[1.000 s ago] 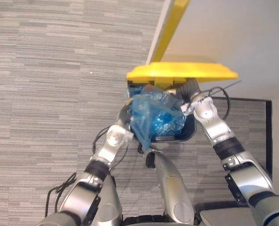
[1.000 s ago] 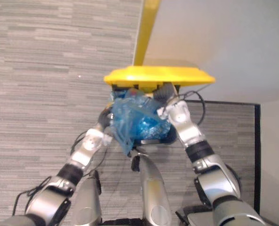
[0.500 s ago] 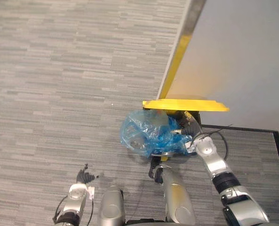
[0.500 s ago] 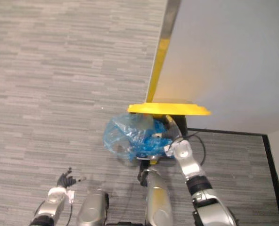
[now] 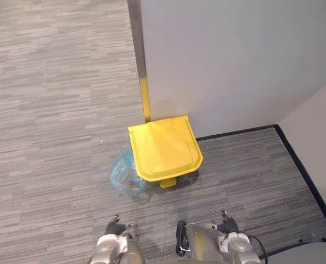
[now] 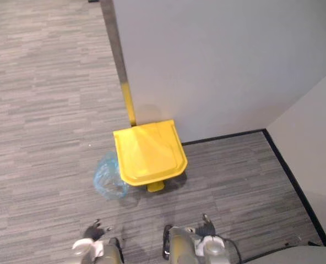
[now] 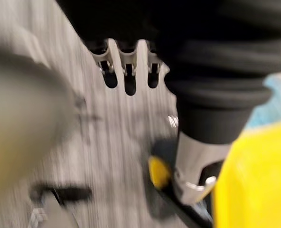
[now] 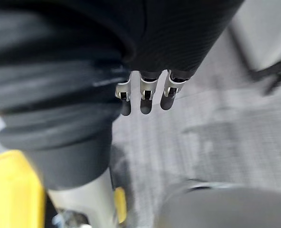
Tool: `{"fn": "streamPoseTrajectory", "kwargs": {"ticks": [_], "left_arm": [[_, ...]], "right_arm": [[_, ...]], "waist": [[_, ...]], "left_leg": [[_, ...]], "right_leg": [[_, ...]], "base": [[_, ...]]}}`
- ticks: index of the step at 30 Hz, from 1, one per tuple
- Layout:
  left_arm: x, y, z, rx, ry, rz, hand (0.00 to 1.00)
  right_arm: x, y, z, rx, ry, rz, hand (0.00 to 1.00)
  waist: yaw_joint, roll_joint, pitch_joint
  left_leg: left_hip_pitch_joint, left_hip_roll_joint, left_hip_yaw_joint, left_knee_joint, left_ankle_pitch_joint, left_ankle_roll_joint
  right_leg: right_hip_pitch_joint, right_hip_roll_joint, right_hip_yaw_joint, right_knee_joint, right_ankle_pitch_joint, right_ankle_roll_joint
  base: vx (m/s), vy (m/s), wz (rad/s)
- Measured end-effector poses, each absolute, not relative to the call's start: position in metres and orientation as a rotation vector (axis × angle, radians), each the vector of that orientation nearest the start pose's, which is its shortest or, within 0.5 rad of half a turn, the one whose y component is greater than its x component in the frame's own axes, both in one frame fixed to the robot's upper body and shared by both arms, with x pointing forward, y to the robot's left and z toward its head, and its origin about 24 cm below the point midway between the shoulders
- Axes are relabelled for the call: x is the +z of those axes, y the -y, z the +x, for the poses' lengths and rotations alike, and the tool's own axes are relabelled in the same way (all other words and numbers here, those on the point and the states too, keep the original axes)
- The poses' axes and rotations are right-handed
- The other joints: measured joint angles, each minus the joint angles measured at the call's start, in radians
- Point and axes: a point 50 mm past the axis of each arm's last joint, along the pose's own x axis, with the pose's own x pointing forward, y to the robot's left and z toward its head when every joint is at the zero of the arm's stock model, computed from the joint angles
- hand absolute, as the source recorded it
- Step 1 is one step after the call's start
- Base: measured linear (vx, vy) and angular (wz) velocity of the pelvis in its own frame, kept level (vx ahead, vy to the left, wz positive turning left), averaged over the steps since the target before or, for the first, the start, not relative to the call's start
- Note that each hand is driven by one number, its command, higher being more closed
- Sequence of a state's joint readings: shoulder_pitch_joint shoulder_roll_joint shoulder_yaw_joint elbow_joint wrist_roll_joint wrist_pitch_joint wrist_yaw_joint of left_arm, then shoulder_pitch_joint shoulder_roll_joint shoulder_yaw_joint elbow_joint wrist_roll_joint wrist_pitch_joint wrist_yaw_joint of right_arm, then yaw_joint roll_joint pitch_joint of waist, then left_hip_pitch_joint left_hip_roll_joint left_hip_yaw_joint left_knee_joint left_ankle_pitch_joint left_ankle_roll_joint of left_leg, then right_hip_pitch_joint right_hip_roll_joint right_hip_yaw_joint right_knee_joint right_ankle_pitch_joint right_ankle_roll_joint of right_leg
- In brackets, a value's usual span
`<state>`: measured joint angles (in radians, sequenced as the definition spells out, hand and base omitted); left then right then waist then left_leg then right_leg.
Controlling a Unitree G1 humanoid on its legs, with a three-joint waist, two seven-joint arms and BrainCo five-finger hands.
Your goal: Gather rubbish on tea table into small bin, then transfer packed bag to large trash can.
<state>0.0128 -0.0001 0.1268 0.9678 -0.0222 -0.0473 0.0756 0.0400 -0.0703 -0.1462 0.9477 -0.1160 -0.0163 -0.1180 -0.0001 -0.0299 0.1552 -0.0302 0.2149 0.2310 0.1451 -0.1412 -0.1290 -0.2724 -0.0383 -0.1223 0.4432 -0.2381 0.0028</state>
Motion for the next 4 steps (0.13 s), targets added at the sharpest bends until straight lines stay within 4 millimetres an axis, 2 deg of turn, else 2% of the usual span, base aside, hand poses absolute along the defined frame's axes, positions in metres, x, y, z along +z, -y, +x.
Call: {"fn": "streamPoseTrajectory", "kwargs": {"ticks": [3,4], "left_arm": [[-0.1485,-0.1741,0.1364,0.213,-0.956,-0.036,0.0],[-0.1488,-0.1761,0.1357,0.218,-0.96,-0.032,0.0]], "right_arm": [[-0.1469,0.2069,0.1274,-0.257,-0.987,-0.148,0.0],[-0.1472,0.2088,0.1266,-0.267,-0.992,-0.146,0.0]], "waist": [[0.001,0.006,-0.009],[0.002,0.008,-0.008]], "left_leg": [[0.021,-0.003,-0.009,-0.054,0.019,0.016],[0.031,-0.006,-0.011,-0.066,0.029,0.008]], "right_leg": [[0.021,0.014,0.002,-0.062,0.032,0.001],[0.031,0.017,0.005,-0.077,0.042,0.004]], "base": [[0.01,0.011,-0.01],[0.02,0.032,-0.02]]}}
